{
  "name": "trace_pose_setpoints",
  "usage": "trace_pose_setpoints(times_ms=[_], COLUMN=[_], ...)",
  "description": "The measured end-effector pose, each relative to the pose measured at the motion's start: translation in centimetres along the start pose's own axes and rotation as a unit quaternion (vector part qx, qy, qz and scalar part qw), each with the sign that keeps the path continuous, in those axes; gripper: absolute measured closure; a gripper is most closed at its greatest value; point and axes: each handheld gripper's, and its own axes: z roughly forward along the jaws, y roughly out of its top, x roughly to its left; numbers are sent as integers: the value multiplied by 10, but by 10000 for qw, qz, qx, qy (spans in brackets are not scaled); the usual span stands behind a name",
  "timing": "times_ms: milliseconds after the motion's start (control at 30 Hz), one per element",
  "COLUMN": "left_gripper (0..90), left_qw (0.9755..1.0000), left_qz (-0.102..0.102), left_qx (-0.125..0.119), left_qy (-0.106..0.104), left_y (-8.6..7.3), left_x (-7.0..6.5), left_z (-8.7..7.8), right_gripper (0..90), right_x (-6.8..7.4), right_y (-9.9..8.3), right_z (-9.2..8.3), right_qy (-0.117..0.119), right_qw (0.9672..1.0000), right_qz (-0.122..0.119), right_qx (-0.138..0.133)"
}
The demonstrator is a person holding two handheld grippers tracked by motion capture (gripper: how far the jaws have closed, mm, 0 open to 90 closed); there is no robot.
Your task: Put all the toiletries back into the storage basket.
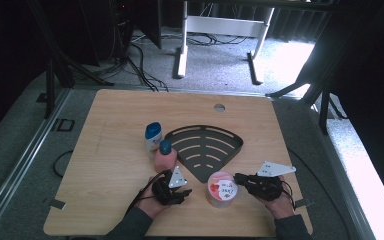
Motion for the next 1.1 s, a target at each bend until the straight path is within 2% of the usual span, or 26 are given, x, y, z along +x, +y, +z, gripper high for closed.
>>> trace_pose_setpoints(times_ms=[100,433,467,633,1100], left_gripper=[562,540,531,520,514], left_qw=[9999,9995,9994,9992,9982], left_qz=[-55,-155,-170,-184,-168], left_qx=[-64,-147,-149,-167,-207], left_qy=[-112,-243,-264,-319,-543], left_y=[2,5,5,6,10], left_x=[0,3,3,2,0], left_z=[0,0,1,2,5], right_gripper=[723,619,579,527,460], right_x=[-3,-6,-6,-6,-2], right_y=[-5,-16,-20,-25,-31], right_z=[-6,-13,-15,-17,-15], right_qy=[-76,-151,-131,-7,351], right_qw=[9999,9998,9999,9999,9988], right_qz=[77,76,56,-26,-245], right_qx=[-38,44,63,100,245])
